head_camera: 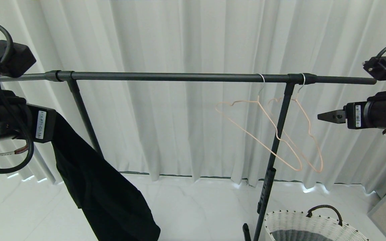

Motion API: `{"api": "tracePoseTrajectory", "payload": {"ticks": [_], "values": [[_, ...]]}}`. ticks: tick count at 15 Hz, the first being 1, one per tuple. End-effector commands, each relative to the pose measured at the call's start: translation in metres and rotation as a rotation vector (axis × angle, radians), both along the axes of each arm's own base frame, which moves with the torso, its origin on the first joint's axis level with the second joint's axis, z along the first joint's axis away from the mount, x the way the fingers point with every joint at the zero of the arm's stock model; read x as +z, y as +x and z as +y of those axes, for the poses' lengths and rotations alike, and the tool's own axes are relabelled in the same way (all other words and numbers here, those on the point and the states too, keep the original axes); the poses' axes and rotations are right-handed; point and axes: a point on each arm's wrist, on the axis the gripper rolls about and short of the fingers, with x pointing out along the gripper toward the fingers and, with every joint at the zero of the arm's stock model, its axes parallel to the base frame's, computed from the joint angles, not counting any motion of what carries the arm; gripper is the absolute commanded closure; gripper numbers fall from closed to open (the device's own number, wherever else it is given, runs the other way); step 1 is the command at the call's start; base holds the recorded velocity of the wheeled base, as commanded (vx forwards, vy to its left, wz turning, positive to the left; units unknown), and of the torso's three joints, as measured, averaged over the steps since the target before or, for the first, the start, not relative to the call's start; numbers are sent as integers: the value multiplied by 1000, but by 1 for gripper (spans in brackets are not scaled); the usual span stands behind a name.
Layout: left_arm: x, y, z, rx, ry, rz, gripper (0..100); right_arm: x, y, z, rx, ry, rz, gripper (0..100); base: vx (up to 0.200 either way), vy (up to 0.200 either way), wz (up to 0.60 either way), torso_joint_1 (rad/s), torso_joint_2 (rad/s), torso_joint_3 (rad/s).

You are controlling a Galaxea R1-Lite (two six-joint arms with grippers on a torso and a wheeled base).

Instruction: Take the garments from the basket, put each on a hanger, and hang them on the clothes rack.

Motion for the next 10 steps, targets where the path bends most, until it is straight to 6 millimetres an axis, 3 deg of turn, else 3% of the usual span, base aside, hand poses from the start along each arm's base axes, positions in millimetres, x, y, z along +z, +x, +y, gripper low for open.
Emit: {"api": "tracePoseTrajectory", "payload": {"ticks": [1,6,10], "values": [[-1,0,0,-1,1,4,100,-22,27,7,-3,-12,54,0,0,0,0,0,0,0],[-1,-11,0,-15,-2,-9,100,-57,75,19,2,-15,80,0,0,0,0,0,0,0],[-4,-20,-2,-36,-2,-9,100,-68,101,17,-21,-10,94,0,0,0,0,0,0,0]]}}
